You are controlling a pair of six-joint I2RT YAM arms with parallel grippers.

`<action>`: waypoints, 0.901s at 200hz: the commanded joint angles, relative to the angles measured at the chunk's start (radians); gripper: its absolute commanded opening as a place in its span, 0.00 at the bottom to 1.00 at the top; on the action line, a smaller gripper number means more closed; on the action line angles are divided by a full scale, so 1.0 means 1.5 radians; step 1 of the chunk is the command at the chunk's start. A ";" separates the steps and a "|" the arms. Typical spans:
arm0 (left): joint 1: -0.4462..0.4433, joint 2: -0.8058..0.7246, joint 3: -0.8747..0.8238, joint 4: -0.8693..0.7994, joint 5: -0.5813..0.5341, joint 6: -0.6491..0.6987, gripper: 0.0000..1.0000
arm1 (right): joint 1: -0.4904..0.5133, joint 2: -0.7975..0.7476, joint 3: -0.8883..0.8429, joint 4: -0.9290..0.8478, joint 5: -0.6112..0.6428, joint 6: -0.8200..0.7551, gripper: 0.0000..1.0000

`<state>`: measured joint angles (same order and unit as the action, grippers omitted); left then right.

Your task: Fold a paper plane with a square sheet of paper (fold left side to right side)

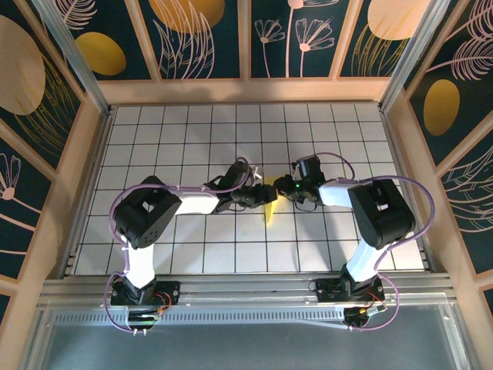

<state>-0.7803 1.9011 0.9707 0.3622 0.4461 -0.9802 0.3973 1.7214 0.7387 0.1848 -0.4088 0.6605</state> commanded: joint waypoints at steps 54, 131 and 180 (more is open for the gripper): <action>-0.009 0.003 -0.023 -0.026 0.007 0.000 0.36 | 0.017 0.033 -0.003 -0.032 0.013 -0.016 0.34; -0.022 0.048 0.022 -0.071 0.012 0.010 0.29 | 0.017 0.031 -0.002 -0.037 0.014 -0.016 0.34; -0.024 0.061 0.036 -0.077 0.011 0.016 0.21 | 0.018 0.031 -0.002 -0.037 0.013 -0.016 0.34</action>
<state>-0.8112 1.9663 0.9993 0.2825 0.4526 -0.9718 0.3977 1.7214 0.7399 0.1833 -0.4084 0.6601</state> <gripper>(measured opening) 0.223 0.335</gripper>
